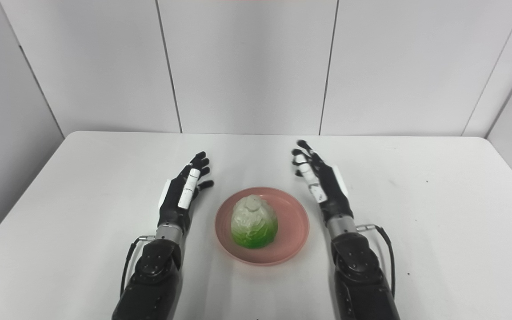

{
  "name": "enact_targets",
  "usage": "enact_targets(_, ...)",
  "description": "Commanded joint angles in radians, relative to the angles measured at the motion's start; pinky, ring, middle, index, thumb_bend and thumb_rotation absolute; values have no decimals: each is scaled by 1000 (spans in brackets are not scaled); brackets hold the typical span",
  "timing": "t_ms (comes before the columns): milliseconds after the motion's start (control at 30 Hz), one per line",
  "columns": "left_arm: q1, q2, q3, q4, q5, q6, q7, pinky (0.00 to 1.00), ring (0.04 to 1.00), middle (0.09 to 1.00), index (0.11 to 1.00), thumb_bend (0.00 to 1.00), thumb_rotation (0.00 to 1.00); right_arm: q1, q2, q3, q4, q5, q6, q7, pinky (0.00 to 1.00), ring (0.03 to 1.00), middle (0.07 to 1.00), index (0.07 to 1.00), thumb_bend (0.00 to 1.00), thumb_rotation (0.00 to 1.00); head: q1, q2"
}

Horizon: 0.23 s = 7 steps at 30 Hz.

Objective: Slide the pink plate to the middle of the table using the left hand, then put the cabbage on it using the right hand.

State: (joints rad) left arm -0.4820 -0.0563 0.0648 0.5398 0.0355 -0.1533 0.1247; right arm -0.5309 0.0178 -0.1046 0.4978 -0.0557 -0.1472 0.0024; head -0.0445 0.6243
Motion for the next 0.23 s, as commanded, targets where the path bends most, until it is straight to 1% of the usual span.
enact_targets(0,-41,-2,0,-20,19,16,36,844,917,914,865,918,905,-37,11,-9,16,30,-66,-28,844,858,871,911,875,1000,-11,2)
enact_targets(100,-43,-2,-2,-18,26,28,54,893,945,938,889,933,921,-18,20,-8,56,37,-78,-57,871,874,898,925,854,1000,-40,7)
enact_targets(133,-43,-1,-2,-17,30,29,58,893,945,938,889,933,921,-15,22,-8,64,41,-81,-64,873,874,898,925,853,1000,-40,7)
enact_targets(167,-44,-1,-2,-11,41,29,72,894,947,938,891,933,922,-9,32,-13,73,48,-76,-80,875,875,900,926,851,1000,-59,10)
enact_targets(200,-45,-1,-2,-6,49,28,84,873,939,935,894,914,930,-3,41,-18,80,56,-72,-94,883,871,898,929,837,1000,-67,11)
